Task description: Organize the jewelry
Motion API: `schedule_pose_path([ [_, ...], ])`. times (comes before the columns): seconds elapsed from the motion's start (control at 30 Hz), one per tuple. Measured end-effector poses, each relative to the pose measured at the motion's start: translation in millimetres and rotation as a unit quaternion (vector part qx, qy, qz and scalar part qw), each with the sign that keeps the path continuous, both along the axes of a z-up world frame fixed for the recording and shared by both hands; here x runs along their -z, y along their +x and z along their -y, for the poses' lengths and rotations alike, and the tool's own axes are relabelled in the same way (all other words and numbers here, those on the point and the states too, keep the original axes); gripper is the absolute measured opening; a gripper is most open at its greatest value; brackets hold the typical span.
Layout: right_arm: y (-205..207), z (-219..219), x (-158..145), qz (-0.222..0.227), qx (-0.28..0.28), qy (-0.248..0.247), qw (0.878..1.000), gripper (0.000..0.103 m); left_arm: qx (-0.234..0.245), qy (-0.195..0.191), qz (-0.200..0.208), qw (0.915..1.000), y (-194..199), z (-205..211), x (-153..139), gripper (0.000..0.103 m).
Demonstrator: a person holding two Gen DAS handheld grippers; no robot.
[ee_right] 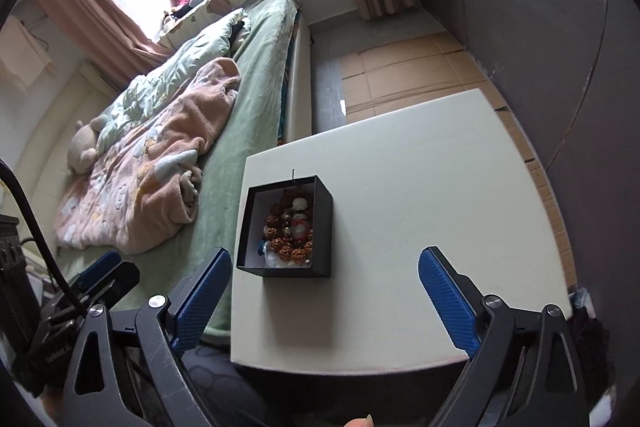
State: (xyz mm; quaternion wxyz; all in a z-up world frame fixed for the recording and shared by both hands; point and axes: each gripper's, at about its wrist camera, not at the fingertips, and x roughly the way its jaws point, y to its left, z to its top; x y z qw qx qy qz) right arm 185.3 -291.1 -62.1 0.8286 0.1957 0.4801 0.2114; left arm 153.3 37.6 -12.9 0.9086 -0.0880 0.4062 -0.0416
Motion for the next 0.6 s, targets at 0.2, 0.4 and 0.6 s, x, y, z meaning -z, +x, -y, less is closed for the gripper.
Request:
schedule_pose_path([
  [0.2,-33,14,-22,0.031,0.013,-0.009,0.999,0.103,0.011,0.017,0.033,0.9993,-36,14,-21,0.097],
  [0.4,-70,29,-40,0.057,0.027,-0.016,0.998,0.103,0.019,0.030,0.062,0.9974,-71,24,-38,0.099],
  [0.6,-108,41,-53,0.088,0.040,-0.017,0.995,0.103,0.022,0.035,0.094,0.9947,-108,29,-51,0.102],
])
